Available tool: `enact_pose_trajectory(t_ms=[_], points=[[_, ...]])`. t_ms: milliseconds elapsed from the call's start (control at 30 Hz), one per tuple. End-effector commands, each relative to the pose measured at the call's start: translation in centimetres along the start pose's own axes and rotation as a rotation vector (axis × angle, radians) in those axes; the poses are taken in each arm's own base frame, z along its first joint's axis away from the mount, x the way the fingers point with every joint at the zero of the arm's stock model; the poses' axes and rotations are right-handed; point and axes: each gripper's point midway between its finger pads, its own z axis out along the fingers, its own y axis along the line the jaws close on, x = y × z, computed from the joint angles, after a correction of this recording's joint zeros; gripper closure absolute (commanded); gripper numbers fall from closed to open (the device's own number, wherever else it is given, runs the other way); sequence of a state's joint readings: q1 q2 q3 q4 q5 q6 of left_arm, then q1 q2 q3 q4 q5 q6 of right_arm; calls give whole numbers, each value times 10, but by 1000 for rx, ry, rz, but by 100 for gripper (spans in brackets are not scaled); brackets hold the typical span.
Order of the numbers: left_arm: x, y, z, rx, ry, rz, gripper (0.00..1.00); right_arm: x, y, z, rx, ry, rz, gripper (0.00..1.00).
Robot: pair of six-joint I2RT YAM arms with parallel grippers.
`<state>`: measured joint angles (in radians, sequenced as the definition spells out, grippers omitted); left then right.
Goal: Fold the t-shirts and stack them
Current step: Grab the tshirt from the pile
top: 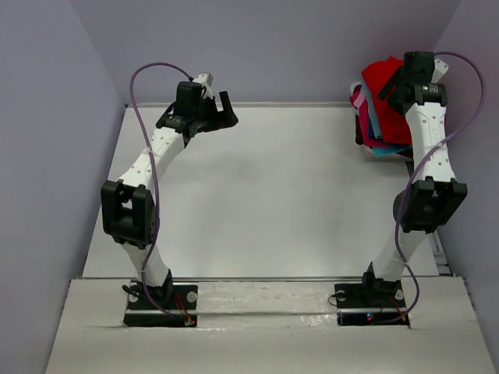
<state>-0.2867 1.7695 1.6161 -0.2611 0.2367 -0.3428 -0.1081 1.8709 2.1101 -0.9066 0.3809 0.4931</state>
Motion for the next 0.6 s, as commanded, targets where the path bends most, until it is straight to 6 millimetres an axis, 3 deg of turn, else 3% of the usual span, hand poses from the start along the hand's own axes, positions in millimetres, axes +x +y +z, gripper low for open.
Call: enact_pose_trajectory(t_ms=[0, 33, 67, 100, 167, 200, 233, 300, 567], points=[[-15, -18, -23, 59, -59, 8, 1, -12, -6, 11, 26, -41, 7, 12], [-14, -18, -23, 59, -59, 6, 1, -14, -4, 11, 23, -43, 8, 15], [-10, -17, -23, 59, -53, 4, 1, -11, 0, 19, 13, -29, -4, 23], [-10, -17, -23, 59, -53, 4, 1, -10, 1, 19, 8, -26, -4, 23], [-7, -16, -22, 57, -47, 1, 1, -8, 4, 23, -1, -16, -15, 37], [-7, -16, -21, 57, -47, 1, 1, -8, 5, 23, -4, -13, -18, 44], [-8, -17, -22, 61, -48, 0, 1, -7, 5, 23, -4, -10, -19, 61], [-6, -17, -20, 66, -41, -4, 1, -7, 0, 23, 4, -4, -12, 75], [-4, -14, -15, 74, -30, -12, 1, -8, -2, -1, -36, 5, -3, 88]])
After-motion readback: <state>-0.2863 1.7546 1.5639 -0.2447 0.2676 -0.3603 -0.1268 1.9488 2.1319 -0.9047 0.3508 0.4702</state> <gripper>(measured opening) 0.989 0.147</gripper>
